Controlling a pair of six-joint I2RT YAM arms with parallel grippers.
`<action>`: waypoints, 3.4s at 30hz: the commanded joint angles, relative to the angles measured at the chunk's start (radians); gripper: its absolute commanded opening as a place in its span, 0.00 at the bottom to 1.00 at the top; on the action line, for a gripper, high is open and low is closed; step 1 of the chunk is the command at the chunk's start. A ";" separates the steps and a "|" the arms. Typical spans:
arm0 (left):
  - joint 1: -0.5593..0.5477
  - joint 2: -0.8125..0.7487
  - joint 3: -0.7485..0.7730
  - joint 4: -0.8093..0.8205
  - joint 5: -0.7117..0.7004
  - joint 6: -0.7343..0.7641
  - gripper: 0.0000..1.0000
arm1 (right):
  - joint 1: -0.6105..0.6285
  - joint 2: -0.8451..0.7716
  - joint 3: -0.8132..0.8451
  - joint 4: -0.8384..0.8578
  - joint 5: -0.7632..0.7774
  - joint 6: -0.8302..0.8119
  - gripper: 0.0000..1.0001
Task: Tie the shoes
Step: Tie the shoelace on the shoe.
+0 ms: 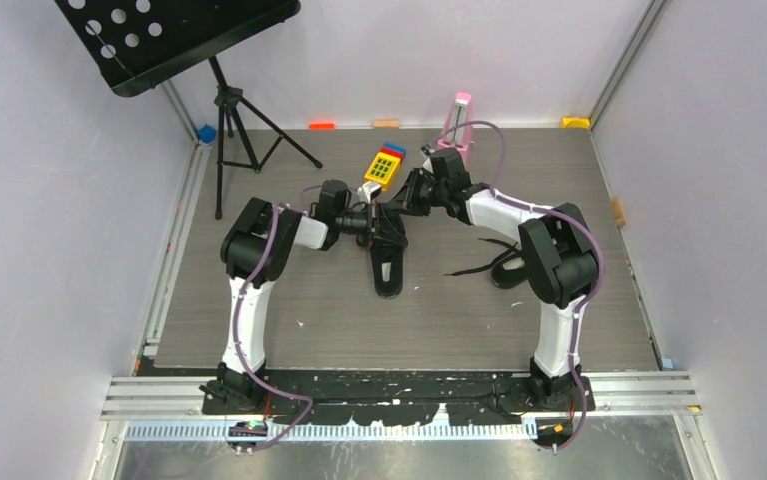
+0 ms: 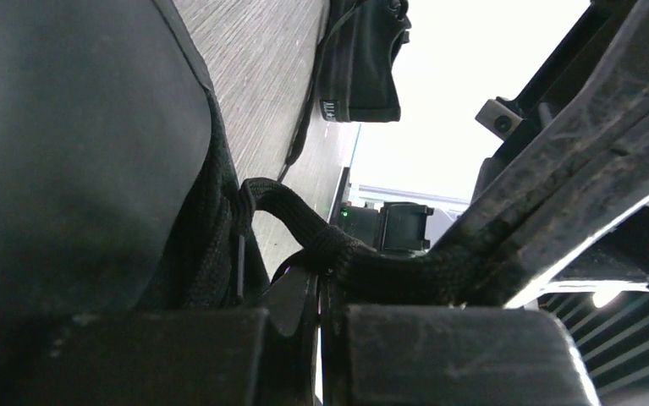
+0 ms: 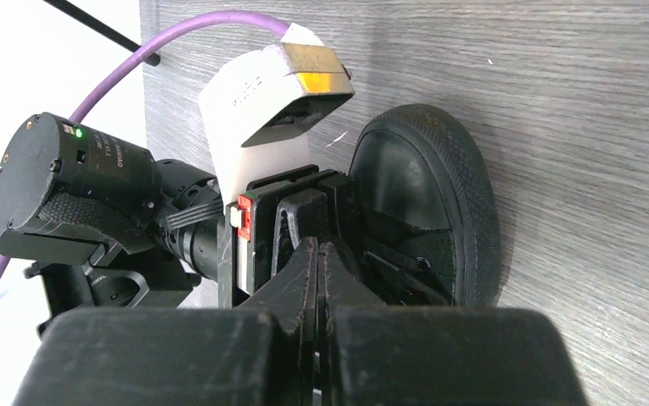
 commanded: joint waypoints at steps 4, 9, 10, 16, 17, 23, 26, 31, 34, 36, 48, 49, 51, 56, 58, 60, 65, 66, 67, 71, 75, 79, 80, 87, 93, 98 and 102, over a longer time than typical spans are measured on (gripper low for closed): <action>0.006 0.065 -0.027 0.159 -0.005 -0.097 0.00 | 0.005 0.020 0.050 -0.028 0.027 0.015 0.08; 0.006 0.062 -0.041 0.167 -0.019 -0.101 0.00 | -0.004 0.016 0.050 -0.030 0.062 0.039 0.17; 0.006 0.062 -0.042 0.168 -0.021 -0.104 0.00 | -0.009 0.012 0.050 -0.029 0.063 0.044 0.21; 0.006 0.057 -0.044 0.185 -0.022 -0.120 0.00 | -0.026 -0.019 0.061 -0.030 0.069 0.047 0.33; 0.006 0.057 -0.044 0.185 -0.022 -0.120 0.00 | -0.029 -0.024 0.064 -0.053 0.069 0.044 0.34; 0.006 0.050 -0.043 0.185 -0.022 -0.121 0.00 | -0.042 -0.063 0.067 -0.086 0.072 0.027 0.58; 0.006 0.048 -0.040 0.185 -0.022 -0.123 0.00 | -0.048 -0.089 0.048 -0.085 0.071 0.021 0.68; 0.006 0.047 -0.038 0.185 -0.023 -0.127 0.00 | -0.058 -0.178 -0.054 -0.055 0.070 0.030 0.61; 0.005 0.043 -0.038 0.185 -0.025 -0.128 0.00 | -0.062 -0.246 -0.177 0.011 0.069 0.062 0.53; 0.006 0.042 -0.038 0.186 -0.025 -0.130 0.00 | -0.062 -0.285 -0.282 0.067 0.069 0.095 0.50; 0.006 0.034 -0.048 0.193 -0.034 -0.147 0.00 | -0.056 -0.260 -0.639 0.677 -0.018 0.227 0.50; 0.006 0.033 -0.050 0.193 -0.034 -0.148 0.00 | -0.052 -0.245 -0.641 0.702 -0.023 0.230 0.50; 0.006 0.032 -0.055 0.195 -0.037 -0.149 0.00 | -0.038 -0.220 -0.647 0.744 -0.028 0.234 0.49; 0.006 0.030 -0.055 0.197 -0.036 -0.152 0.00 | -0.014 -0.192 -0.644 0.764 -0.012 0.220 0.44; 0.006 0.030 -0.054 0.198 -0.035 -0.155 0.00 | -0.012 -0.187 -0.643 0.767 -0.013 0.216 0.40; 0.006 0.028 -0.054 0.200 -0.035 -0.155 0.00 | -0.009 -0.185 -0.640 0.765 -0.013 0.209 0.35; 0.006 0.030 -0.052 0.200 -0.034 -0.157 0.00 | -0.009 -0.208 -0.662 0.751 0.005 0.194 0.36; 0.006 0.030 -0.052 0.200 -0.033 -0.157 0.00 | -0.009 -0.214 -0.666 0.745 0.010 0.187 0.33; 0.006 0.030 -0.051 0.201 -0.034 -0.157 0.00 | -0.009 -0.216 -0.666 0.743 0.011 0.182 0.29; 0.006 0.029 -0.050 0.201 -0.034 -0.159 0.00 | -0.009 -0.220 -0.678 0.772 0.020 0.192 0.52; 0.006 0.029 -0.055 0.203 -0.034 -0.158 0.00 | -0.014 -0.253 -0.681 0.750 0.026 0.189 0.52; 0.006 0.030 -0.057 0.208 -0.034 -0.158 0.00 | -0.031 -0.285 -0.679 0.716 0.036 0.193 0.44; 0.006 0.030 -0.056 0.209 -0.034 -0.158 0.00 | -0.037 -0.292 -0.679 0.711 0.036 0.197 0.42; 0.006 0.028 -0.055 0.212 -0.028 -0.160 0.00 | -0.091 -0.293 -0.648 0.658 -0.003 0.231 0.36; 0.006 0.025 -0.055 0.219 -0.025 -0.163 0.00 | -0.097 -0.239 -0.588 0.630 -0.075 0.244 0.29; 0.006 0.023 -0.057 0.223 -0.023 -0.164 0.00 | -0.096 -0.192 -0.554 0.629 -0.122 0.254 0.27; 0.006 0.021 -0.057 0.225 -0.022 -0.166 0.00 | -0.099 -0.178 -0.546 0.618 -0.122 0.253 0.27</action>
